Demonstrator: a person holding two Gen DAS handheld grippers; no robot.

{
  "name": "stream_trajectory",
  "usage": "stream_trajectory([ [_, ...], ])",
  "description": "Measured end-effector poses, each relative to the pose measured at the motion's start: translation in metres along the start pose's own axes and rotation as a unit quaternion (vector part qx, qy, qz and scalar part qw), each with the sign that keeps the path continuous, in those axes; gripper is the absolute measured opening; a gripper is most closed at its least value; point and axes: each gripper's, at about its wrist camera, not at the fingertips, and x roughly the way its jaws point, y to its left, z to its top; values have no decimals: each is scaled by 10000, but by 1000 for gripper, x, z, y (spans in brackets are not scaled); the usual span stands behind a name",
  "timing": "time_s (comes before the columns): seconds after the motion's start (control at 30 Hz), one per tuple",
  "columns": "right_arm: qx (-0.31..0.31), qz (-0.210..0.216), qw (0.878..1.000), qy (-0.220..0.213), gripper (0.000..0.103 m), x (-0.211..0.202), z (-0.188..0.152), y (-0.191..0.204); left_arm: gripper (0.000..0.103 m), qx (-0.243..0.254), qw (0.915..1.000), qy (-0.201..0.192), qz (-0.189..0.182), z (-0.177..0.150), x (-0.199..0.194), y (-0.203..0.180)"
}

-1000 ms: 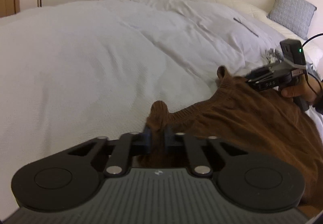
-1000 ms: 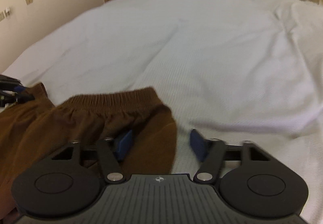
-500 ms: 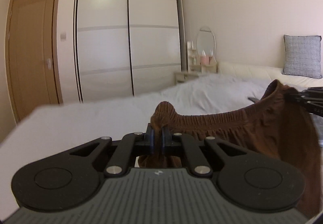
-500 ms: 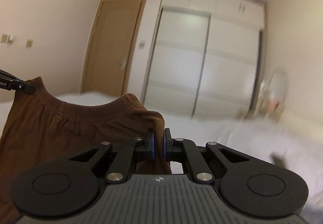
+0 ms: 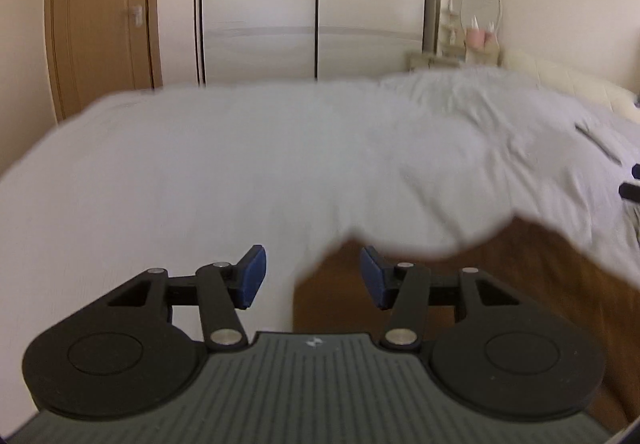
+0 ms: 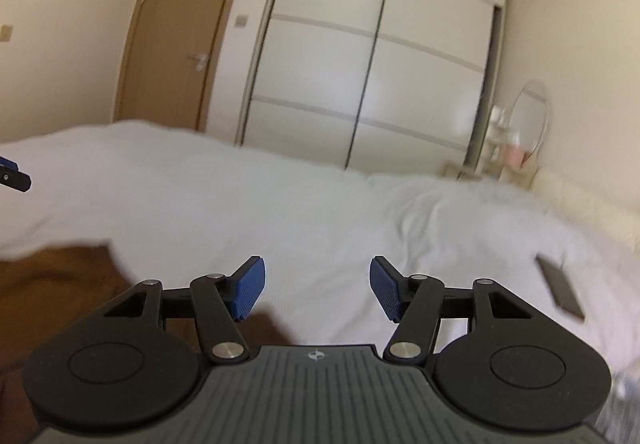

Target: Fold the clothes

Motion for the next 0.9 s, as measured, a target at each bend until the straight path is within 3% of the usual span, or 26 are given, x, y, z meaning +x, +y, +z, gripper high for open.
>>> stream_trajectory([
  [0.13, 427, 362, 9980, 305, 58, -47, -40, -18, 51, -242, 9991, 319, -162, -58, -49, 17],
  [0.17, 542, 448, 9970, 328, 59, -70, -51, -16, 56, -350, 9983, 394, -230, -73, -63, 20],
  [0.3, 983, 964, 9896, 407, 59, -155, -75, 13, 57, -766, 9932, 711, -519, -125, -102, 26],
  [0.37, 485, 1272, 9901, 334, 59, -174, -74, 50, 57, -1003, 9899, 755, -664, -140, -112, 23],
  [0.5, -514, 1875, 9807, 183, 62, -212, -74, 126, 57, -1096, 9907, 565, -579, -148, -129, 18],
  [0.63, -1510, 2449, 9577, 32, 69, -249, -73, 201, 57, -1198, 9911, 332, -474, -145, -148, 26],
  [0.7, -2142, 2607, 9413, 42, 69, -242, -75, 230, 60, -1054, 9935, 249, -342, -146, -159, 28],
  [0.8, -3108, 2492, 9171, 132, 69, -219, -85, 262, 64, -848, 9959, 168, -271, -150, -174, 33],
  [0.9, -4119, 2290, 8817, 235, 69, -194, -97, 293, 66, -483, 9984, 111, -256, -156, -180, 31],
])
